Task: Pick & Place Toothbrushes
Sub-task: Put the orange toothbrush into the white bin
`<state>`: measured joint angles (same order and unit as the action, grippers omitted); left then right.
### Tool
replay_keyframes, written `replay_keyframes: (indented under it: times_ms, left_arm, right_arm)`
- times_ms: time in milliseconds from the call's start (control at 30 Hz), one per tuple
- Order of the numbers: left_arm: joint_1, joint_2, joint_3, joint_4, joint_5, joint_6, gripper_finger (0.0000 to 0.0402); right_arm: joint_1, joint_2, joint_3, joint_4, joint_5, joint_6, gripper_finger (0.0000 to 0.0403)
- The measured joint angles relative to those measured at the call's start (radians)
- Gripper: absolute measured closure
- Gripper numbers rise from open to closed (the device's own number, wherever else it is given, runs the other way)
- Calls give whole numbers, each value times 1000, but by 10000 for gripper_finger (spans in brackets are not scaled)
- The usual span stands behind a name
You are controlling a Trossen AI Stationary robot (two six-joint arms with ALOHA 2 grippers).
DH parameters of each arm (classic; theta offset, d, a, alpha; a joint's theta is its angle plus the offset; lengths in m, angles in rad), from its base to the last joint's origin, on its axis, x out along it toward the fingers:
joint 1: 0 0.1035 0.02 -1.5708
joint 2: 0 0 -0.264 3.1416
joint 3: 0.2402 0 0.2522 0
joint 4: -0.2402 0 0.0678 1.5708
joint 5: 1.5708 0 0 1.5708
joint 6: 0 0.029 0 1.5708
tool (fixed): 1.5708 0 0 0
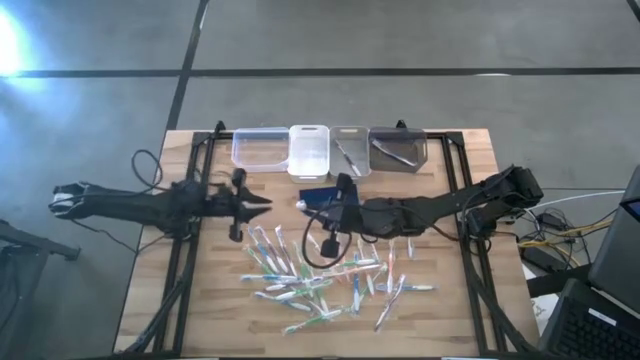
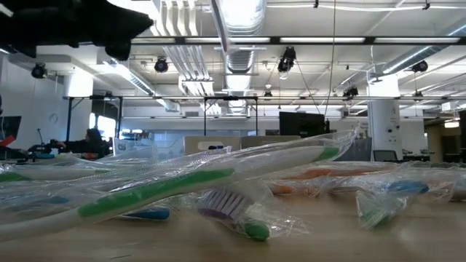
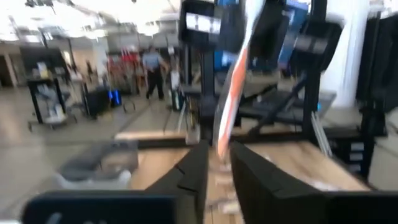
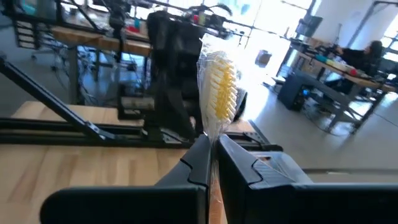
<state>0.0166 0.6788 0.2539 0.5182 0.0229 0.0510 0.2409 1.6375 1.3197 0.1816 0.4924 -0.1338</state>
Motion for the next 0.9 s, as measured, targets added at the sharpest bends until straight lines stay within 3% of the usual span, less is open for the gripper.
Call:
replay_keyframes:
  times_ms: [233,633,900]
  left_arm:
    - [0,146,85,6,3,2,271]
    - [1,358,257,2,8,57,271]
    - [1,426,334,3,50,84,270]
  right_arm:
    - [0,0,0,62,-4,-22,392]
    - [0,0,0,101,-4,-43,393]
    - [1,0,-1,121,-4,-61,393]
